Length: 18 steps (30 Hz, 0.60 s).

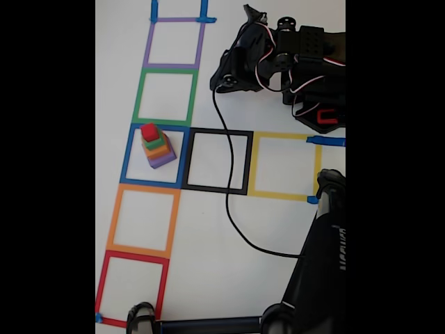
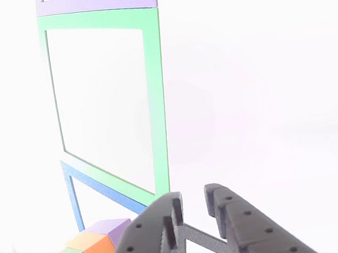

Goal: Tower of hanoi

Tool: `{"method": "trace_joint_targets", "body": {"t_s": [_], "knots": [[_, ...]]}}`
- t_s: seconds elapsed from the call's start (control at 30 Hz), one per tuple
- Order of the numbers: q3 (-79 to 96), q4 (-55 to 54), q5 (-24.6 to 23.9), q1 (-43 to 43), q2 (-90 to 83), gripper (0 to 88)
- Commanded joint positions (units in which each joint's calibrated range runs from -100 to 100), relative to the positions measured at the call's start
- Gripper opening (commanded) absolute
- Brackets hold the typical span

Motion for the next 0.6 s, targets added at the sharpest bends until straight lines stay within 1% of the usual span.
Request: {"method": "trace_joint_targets", "body": {"t_s": [0.0, 0.2, 0.37, 0.4, 0.43, 0.47, 0.5, 0.57], "knots": [[0.17, -1.17, 1.49, -0.59, -0.76, 0.1], [0.17, -1.17, 0.64, -0.59, -0.76, 0.1], [0.17, -1.17, 1.66, -0.59, -0.76, 0.1], [0.17, -1.17, 5.21, -0.59, -0.76, 0.1], [0.17, -1.17, 10.79, 0.08, -0.76, 0.1], [0.17, -1.09, 14.51, 0.56, -0.76, 0.1], [0.17, -1.09, 16.03, 0.47, -0.76, 0.1], [0.17, -1.01, 16.2, 0.08, -0.76, 0.1]]}}
